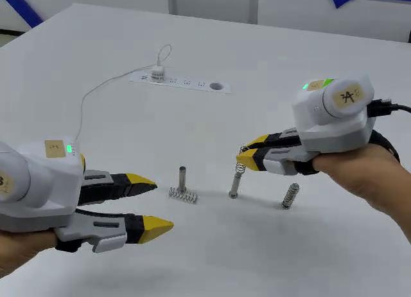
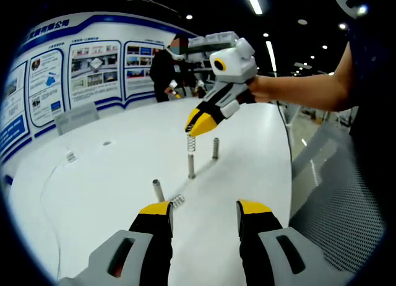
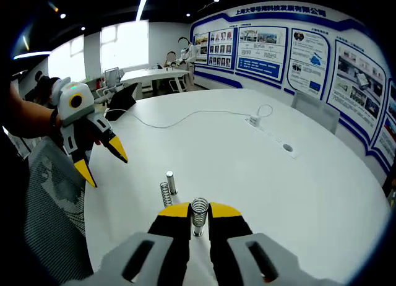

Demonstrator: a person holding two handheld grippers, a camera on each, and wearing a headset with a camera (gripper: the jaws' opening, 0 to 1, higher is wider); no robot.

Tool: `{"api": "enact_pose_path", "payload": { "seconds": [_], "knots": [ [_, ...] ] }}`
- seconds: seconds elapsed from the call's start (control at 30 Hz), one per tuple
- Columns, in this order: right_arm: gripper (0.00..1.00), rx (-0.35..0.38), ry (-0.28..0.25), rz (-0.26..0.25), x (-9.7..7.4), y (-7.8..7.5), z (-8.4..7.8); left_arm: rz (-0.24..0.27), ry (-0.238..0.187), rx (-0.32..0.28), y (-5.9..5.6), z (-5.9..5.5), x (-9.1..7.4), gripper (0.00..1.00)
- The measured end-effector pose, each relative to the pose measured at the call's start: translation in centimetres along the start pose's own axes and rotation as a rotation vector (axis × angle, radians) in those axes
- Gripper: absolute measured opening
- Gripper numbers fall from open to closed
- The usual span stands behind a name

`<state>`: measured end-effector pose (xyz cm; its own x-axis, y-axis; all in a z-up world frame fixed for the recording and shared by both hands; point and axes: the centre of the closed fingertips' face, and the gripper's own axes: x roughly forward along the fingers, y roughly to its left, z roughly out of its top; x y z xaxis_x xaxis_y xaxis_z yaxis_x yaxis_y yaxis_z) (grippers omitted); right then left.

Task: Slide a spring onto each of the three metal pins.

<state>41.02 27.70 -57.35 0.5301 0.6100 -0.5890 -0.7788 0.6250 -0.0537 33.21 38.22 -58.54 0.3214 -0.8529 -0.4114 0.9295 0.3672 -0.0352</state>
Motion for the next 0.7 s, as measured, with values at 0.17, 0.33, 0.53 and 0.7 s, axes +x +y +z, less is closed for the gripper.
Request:
{"api": "enact_pose_path", "payload": {
  "seconds": [0.17,0.33,0.53,0.7],
  "knots": [
    [0.11,0.012,0.002,0.002,0.3,-0.2,-0.4,0.002,0.001,0.000,0.0,0.0,0.0,0.42],
    [0.11,0.021,0.006,0.007,0.5,-0.1,-0.7,0.003,0.004,-0.001,0.0,-0.1,0.0,0.42],
    [0.11,0.025,0.010,0.007,0.8,-0.1,-1.1,0.002,0.008,-0.002,0.0,-0.3,-0.1,0.42],
    [0.12,0.025,0.023,0.008,1.4,0.0,-1.7,0.001,0.010,-0.001,0.0,-0.4,0.0,0.41]
  ]
}}
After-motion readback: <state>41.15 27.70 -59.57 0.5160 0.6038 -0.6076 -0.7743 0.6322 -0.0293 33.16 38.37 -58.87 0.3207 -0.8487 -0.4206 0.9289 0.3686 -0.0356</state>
